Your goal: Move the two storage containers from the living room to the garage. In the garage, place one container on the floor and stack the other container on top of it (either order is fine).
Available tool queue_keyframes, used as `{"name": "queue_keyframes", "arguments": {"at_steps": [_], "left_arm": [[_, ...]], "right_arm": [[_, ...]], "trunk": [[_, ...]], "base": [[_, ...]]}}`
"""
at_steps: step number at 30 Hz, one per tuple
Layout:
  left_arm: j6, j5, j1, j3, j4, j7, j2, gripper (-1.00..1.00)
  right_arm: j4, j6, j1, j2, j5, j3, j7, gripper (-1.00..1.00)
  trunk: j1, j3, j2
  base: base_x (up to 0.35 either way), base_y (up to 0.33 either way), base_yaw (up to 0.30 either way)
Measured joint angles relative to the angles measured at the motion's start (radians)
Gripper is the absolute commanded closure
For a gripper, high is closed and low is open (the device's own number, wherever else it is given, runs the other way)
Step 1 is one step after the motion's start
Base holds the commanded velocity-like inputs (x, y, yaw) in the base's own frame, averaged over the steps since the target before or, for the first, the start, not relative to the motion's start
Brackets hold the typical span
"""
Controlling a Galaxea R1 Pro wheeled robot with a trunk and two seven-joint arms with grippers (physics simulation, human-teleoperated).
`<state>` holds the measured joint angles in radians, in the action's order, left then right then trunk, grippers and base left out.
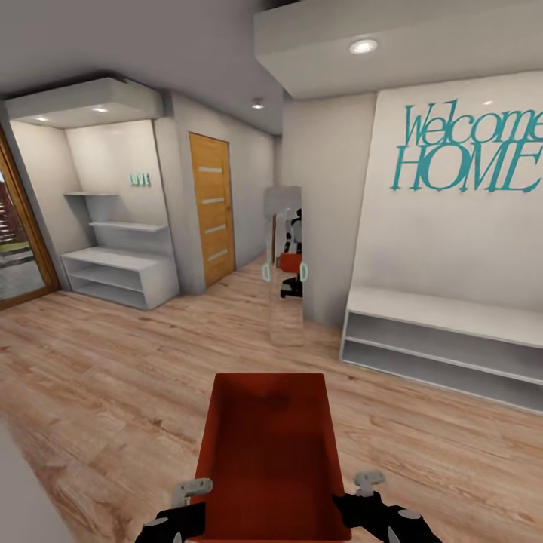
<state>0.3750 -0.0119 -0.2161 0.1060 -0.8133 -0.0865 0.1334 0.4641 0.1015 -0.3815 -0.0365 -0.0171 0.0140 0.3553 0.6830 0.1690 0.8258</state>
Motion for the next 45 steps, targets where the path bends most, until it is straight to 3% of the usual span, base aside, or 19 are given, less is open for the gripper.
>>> {"name": "queue_keyframes", "arguments": {"at_steps": [45], "left_arm": [[-0.003, 0.001, 0.0, -0.001, 0.0, 0.001, -0.001, 1.0]], "right_arm": [[0.0, -0.003, 0.0, 0.001, 0.0, -0.002, -0.001, 1.0]], "trunk": [[0.0, 0.0, 0.0]], "base": [[0.33, 0.0, 0.036]]}}
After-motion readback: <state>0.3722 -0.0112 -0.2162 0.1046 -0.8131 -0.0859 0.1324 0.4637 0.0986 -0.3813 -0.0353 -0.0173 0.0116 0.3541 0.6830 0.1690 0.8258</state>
